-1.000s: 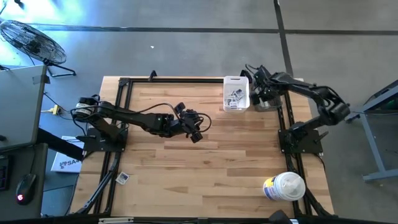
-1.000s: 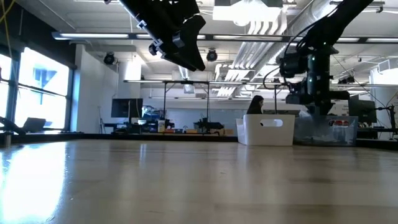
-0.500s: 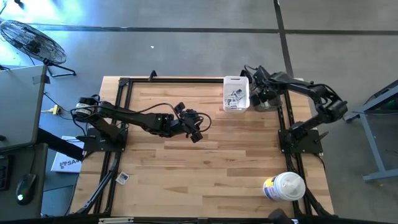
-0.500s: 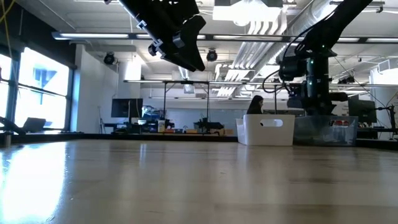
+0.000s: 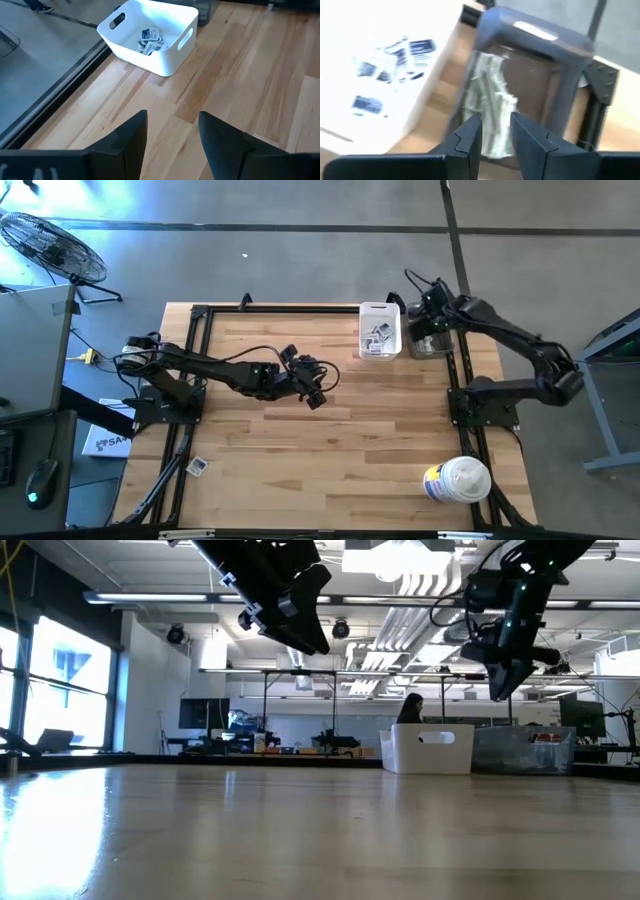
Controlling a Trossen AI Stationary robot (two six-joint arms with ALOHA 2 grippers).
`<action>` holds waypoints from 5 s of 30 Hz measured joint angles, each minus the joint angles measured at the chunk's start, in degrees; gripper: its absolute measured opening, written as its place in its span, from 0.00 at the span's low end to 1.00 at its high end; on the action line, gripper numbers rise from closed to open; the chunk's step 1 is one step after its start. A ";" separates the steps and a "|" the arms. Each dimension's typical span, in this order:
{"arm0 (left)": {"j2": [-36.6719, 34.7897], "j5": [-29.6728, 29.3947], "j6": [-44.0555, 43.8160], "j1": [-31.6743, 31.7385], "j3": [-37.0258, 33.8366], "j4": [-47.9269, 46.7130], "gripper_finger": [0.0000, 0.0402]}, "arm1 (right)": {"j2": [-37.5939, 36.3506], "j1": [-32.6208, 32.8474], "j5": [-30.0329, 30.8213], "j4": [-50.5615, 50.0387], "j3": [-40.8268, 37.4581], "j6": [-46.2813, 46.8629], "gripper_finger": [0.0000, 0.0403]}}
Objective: Pick & Place First Aid Supplies
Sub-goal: Put the alcohol pad into the white bin
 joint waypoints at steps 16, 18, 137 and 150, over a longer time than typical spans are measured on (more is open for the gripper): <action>-0.36 -0.91 -1.16 -1.56 0.02 -4.39 0.43 | 1.52 3.54 -1.88 3.66 -3.40 -1.42 0.18; -1.96 -2.17 -2.47 -3.48 0.00 -8.47 0.43 | 0.32 6.30 -1.72 4.33 -2.09 -2.35 0.18; -11.74 31.35 -73.85 -24.04 -29.53 -15.27 0.36 | 12.10 36.86 -13.73 56.89 -1.30 -21.99 0.18; -11.47 26.89 -73.18 -23.94 -29.53 -11.87 0.08 | 12.10 36.86 -13.73 56.93 -1.30 -21.99 0.18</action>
